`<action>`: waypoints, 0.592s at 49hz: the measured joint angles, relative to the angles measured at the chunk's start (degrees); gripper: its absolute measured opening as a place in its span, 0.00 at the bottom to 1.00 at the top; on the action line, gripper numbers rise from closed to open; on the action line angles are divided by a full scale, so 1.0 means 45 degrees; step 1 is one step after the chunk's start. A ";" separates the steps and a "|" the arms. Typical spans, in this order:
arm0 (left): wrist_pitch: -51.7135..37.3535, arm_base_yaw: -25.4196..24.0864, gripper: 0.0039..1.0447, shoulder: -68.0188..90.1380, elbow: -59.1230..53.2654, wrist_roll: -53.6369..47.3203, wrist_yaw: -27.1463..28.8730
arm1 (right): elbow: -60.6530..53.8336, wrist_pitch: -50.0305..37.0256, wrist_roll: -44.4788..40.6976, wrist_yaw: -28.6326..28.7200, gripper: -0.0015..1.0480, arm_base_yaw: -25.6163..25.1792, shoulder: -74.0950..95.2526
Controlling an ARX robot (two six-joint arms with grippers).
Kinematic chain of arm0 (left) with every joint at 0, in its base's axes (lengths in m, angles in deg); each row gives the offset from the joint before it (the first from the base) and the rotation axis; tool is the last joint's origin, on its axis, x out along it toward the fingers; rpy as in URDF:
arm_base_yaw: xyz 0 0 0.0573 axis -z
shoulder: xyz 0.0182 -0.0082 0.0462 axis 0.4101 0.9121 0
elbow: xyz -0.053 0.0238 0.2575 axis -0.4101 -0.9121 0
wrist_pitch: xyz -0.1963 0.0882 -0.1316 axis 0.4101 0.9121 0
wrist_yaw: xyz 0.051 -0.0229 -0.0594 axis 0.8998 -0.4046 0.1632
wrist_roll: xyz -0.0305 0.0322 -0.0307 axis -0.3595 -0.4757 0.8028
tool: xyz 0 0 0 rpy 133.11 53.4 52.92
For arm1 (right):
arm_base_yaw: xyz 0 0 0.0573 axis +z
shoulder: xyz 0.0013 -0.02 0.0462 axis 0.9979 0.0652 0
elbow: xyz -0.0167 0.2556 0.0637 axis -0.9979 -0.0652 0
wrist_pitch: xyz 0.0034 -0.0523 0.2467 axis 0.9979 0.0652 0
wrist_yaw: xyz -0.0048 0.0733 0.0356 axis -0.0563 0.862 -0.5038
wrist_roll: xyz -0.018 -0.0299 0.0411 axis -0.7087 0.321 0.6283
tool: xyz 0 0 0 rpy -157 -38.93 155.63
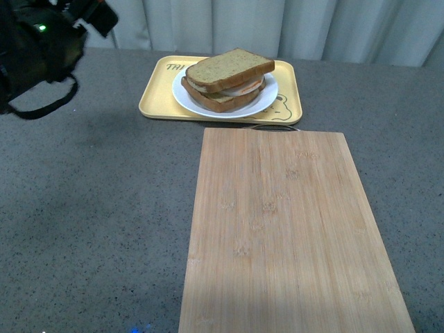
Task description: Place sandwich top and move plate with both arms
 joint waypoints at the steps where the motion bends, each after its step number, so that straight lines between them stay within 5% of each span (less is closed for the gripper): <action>1: -0.0219 -0.0024 0.46 -0.0112 -0.0228 -0.0767 0.0049 | 0.0000 0.0000 0.0000 0.0000 0.91 0.0000 0.0000; 6: -0.1190 -0.0262 0.31 -0.1355 -0.1977 -0.4425 0.0044 | 0.0000 0.0000 0.0000 -0.0005 0.91 0.0000 0.0000; 15: -0.1588 -0.0568 0.03 -0.3395 -0.4439 -0.6669 -0.0253 | 0.0000 0.0000 0.0000 0.0000 0.91 0.0000 0.0000; 29: -0.1506 -0.0908 0.03 -0.6033 -0.7082 -0.7247 -0.0622 | 0.0000 0.0000 0.0000 0.0000 0.91 0.0000 0.0000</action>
